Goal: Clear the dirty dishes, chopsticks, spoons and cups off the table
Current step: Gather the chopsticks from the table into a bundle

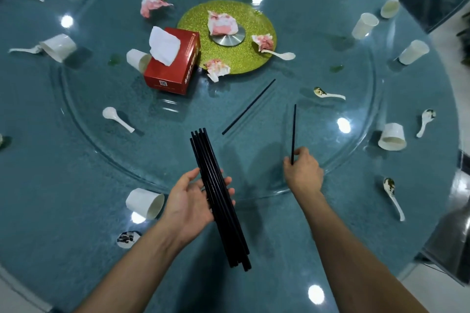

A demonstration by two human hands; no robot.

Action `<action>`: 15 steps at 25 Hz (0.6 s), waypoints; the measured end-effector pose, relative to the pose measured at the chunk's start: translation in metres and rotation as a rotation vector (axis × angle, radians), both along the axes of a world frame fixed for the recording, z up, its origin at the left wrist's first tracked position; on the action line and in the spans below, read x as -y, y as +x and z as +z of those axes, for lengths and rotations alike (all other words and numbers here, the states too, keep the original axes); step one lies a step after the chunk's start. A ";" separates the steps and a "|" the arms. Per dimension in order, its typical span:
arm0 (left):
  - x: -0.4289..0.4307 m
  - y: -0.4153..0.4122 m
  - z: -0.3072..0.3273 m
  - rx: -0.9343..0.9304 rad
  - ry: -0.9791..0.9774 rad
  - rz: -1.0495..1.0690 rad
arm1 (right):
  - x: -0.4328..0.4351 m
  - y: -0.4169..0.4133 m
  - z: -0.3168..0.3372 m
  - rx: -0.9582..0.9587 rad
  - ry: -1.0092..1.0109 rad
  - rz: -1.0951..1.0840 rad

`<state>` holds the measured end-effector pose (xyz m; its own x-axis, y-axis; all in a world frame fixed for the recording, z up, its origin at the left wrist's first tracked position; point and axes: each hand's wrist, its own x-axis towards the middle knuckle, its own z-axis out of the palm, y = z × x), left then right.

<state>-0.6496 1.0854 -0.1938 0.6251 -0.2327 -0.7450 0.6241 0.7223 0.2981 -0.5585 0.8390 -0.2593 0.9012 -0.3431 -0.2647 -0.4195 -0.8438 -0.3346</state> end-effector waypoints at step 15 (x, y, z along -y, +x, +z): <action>-0.029 0.035 -0.017 -0.038 -0.019 0.031 | -0.079 0.095 -0.010 -0.032 0.058 0.002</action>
<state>-0.6148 1.1141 -0.2103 0.6034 -0.2274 -0.7644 0.6117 0.7469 0.2607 -0.4637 0.9182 -0.2688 0.8928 -0.3246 -0.3123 -0.4288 -0.8245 -0.3692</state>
